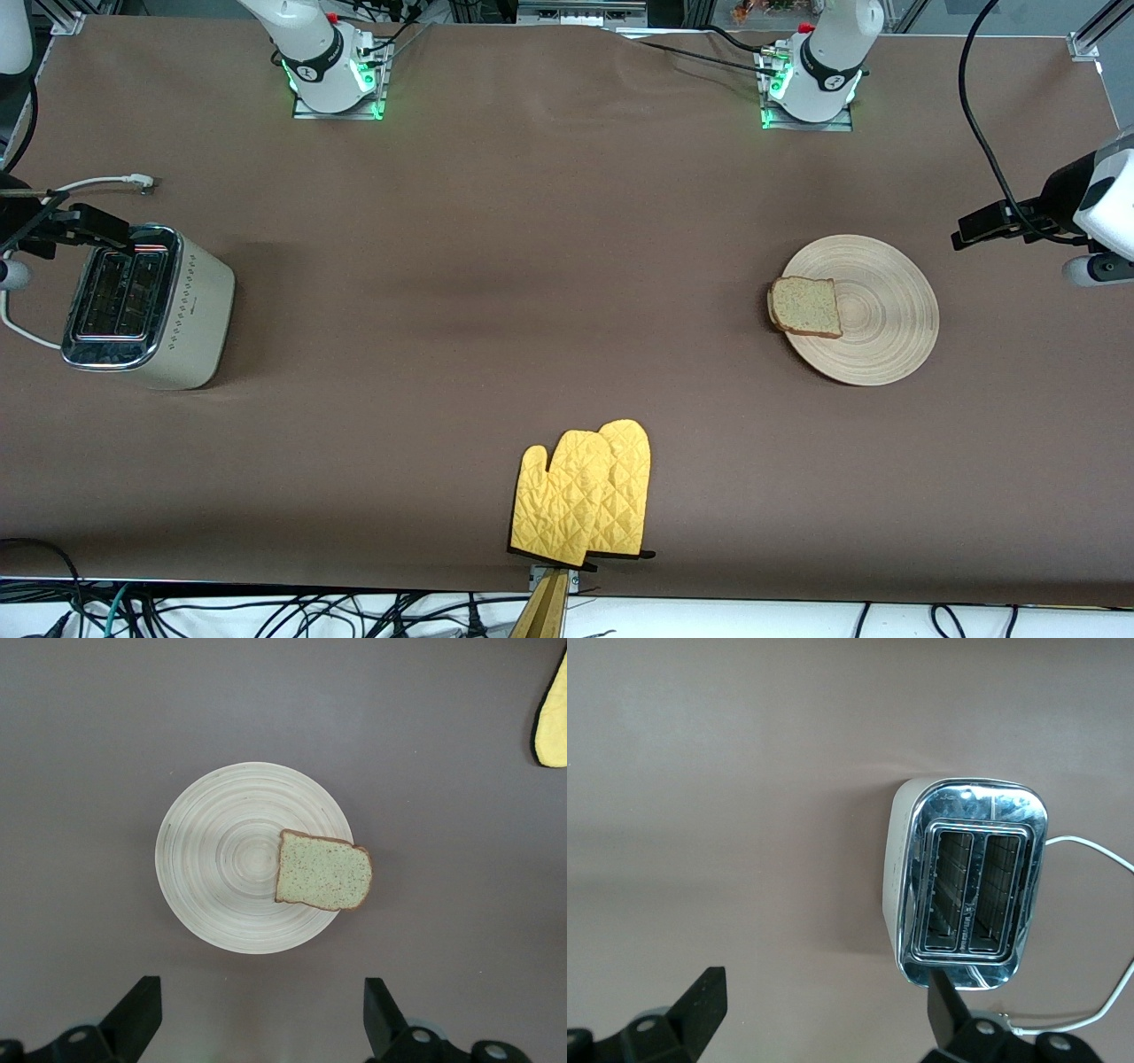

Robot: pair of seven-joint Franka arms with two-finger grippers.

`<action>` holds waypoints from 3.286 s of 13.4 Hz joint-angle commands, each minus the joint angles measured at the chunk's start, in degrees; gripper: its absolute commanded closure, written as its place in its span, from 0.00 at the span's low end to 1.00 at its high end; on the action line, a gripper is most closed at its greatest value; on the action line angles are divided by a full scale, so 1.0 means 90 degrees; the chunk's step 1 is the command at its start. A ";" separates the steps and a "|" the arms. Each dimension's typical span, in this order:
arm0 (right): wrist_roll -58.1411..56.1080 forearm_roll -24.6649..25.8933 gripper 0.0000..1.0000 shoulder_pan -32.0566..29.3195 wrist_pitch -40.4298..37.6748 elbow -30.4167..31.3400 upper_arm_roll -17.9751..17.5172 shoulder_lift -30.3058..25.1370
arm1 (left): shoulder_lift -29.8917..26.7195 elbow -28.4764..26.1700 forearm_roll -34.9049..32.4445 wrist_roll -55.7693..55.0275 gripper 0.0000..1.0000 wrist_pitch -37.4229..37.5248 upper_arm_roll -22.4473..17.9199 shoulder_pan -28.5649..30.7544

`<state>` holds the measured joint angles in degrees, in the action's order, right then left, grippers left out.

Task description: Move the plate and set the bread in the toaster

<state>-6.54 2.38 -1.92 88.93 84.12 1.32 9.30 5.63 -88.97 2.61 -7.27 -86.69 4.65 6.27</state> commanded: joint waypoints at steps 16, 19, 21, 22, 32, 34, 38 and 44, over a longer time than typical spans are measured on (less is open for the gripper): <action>0.0072 -0.0186 0.00 -0.0070 -0.0028 -0.0089 0.0000 0.0031 | 0.0760 -0.0904 0.0031 0.2200 0.00 -0.1313 -0.0458 0.1020; 0.0062 -0.0186 0.00 -0.0080 -0.0028 -0.0089 0.0010 0.0031 | 0.1315 -0.1227 0.0655 0.3235 0.00 -0.2055 -0.0818 0.1304; 0.0072 -0.0186 0.00 -0.0109 -0.0028 -0.0089 0.0010 0.0031 | 0.2085 -0.1179 0.1172 0.4424 0.00 -0.2155 -0.0946 0.1712; 0.0072 -0.0186 0.00 -0.0109 -0.0018 -0.0089 0.0010 0.0031 | 0.2408 -0.1169 0.1561 0.5010 0.00 -0.2155 -0.0946 0.1966; 0.0072 -0.0196 0.00 -0.0109 -0.0018 -0.0089 0.0009 0.0041 | 0.3739 -0.1247 0.3567 0.6891 0.00 -0.1316 -0.0644 0.2848; 0.0072 -0.0186 0.00 -0.0109 -0.0018 -0.0089 0.0010 0.0041 | 0.3837 -0.1257 0.3616 0.6959 0.00 -0.1325 -0.0566 0.2838; 0.0072 -0.0186 0.00 -0.0109 -0.0018 -0.0089 0.0019 0.0041 | 0.3935 -0.1267 0.3616 0.6969 0.43 -0.1355 -0.0487 0.2838; 0.0052 -0.0177 0.00 -0.0109 -0.0018 -0.0089 0.0010 0.0041 | 0.4062 -0.1354 0.3606 0.6969 1.00 -0.1627 -0.0487 0.2828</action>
<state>-6.48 1.66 -2.38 88.93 84.12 1.64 9.43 41.82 -100.66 33.69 53.94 -100.23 -0.22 31.23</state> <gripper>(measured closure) 0.000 0.692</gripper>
